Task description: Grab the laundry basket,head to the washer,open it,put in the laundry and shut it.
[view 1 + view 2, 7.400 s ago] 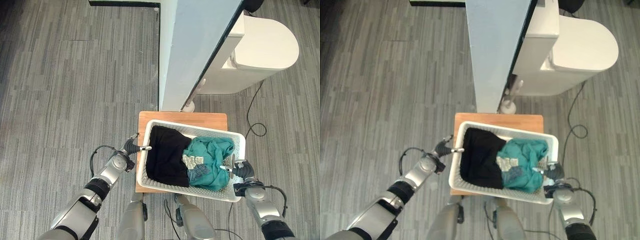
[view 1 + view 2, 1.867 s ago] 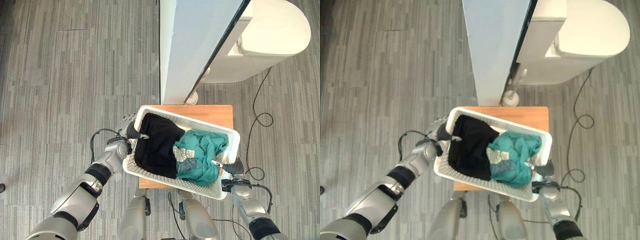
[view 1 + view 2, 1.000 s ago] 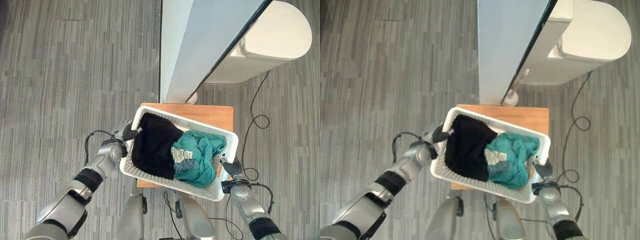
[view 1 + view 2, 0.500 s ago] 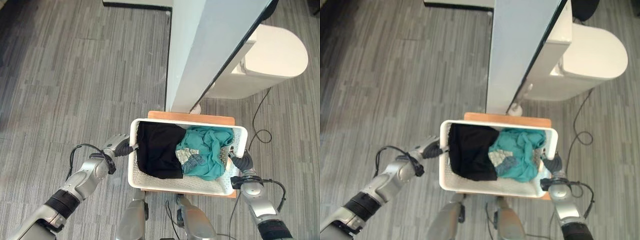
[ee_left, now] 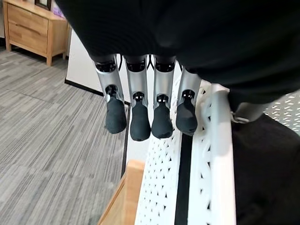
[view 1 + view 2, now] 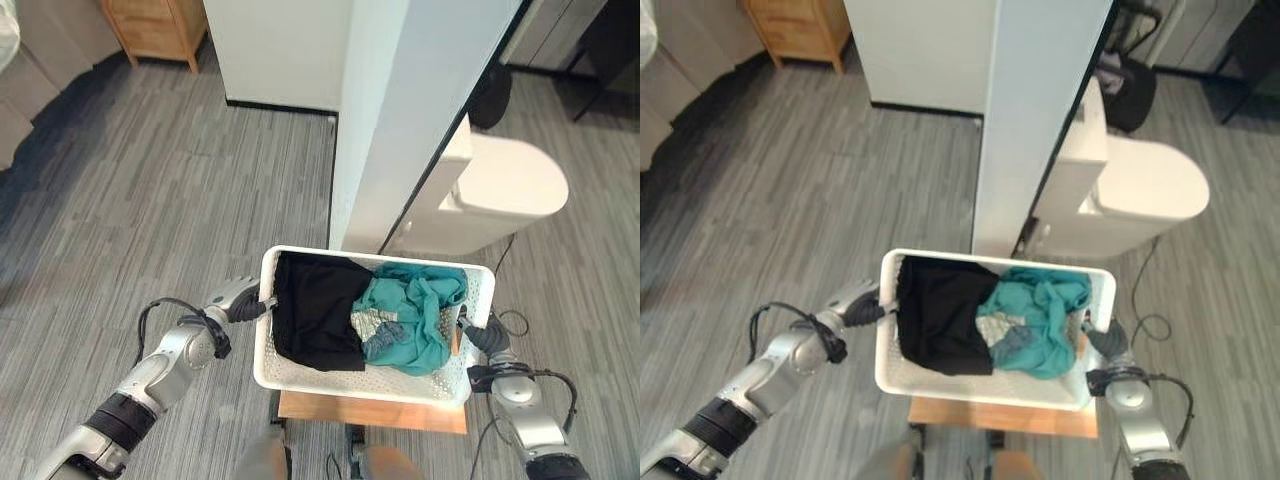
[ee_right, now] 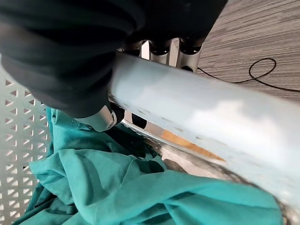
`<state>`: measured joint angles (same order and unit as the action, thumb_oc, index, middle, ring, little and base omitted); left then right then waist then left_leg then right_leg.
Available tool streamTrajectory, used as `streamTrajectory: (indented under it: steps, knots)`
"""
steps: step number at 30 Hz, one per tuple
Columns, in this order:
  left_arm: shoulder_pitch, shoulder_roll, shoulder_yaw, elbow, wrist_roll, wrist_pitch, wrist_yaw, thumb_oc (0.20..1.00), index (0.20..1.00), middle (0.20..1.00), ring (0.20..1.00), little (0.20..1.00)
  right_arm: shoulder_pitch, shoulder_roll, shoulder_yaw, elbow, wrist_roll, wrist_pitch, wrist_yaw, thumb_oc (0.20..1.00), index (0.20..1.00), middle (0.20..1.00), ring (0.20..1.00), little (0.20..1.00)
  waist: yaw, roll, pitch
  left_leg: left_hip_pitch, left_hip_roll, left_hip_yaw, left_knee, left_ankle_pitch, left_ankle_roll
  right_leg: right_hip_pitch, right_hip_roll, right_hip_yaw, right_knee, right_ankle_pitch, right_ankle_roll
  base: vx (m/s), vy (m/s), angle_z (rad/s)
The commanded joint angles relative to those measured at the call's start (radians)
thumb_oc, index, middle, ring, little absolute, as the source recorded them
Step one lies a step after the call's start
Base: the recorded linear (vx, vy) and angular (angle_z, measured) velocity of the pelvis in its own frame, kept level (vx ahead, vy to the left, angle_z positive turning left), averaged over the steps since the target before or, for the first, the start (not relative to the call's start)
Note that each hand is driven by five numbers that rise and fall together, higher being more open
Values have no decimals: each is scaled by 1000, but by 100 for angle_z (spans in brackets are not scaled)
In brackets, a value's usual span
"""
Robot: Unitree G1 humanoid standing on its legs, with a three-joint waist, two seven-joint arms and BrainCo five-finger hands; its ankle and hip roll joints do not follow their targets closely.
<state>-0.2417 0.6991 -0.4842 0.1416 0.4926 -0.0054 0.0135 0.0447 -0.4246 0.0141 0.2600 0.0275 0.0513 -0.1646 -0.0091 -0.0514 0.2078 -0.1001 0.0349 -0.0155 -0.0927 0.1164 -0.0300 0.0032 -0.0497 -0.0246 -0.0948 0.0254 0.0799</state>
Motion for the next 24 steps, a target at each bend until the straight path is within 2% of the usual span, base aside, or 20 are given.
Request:
streamTrajectory:
  steps: [1, 12, 19, 24]
  knots:
    - [-54, -27, 29, 41, 64, -28, 11, 200, 200, 200, 200, 200, 11, -46, -37, -55, 87, -55, 23, 200, 200, 200, 200, 200, 30, -12, -82, 98, -8, -42, 5, -172, 46, -23, 8, -85, 9, -6, 8, 1, -49, -1]
    - [-43, -42, 51, 50, 73, -21, 21, 200, 200, 200, 200, 200, 36, -44, -46, -97, 138, -48, 46, 200, 200, 200, 200, 200, 27, -23, -112, 108, 17, -59, 5, -161, 21, -1, 30, -109, 14, -27, -11, 17, -62, 6]
    - [-27, -58, 97, 45, 18, -5, 18, 200, 200, 200, 200, 200, 61, -67, -70, -143, 172, -38, 73, 200, 200, 200, 200, 200, 30, -32, -114, 112, 40, -68, 5, -148, 5, 5, 52, -114, 9, -34, -24, 6, -84, 8]
    - [-51, -47, 116, 21, -4, 0, 15, 200, 200, 200, 200, 200, 76, -99, -96, -167, 204, -29, 89, 200, 200, 200, 200, 200, 28, -42, -94, 65, 57, -92, 6, -94, -15, -4, 55, -147, 9, -38, -32, -91, -56, 11]
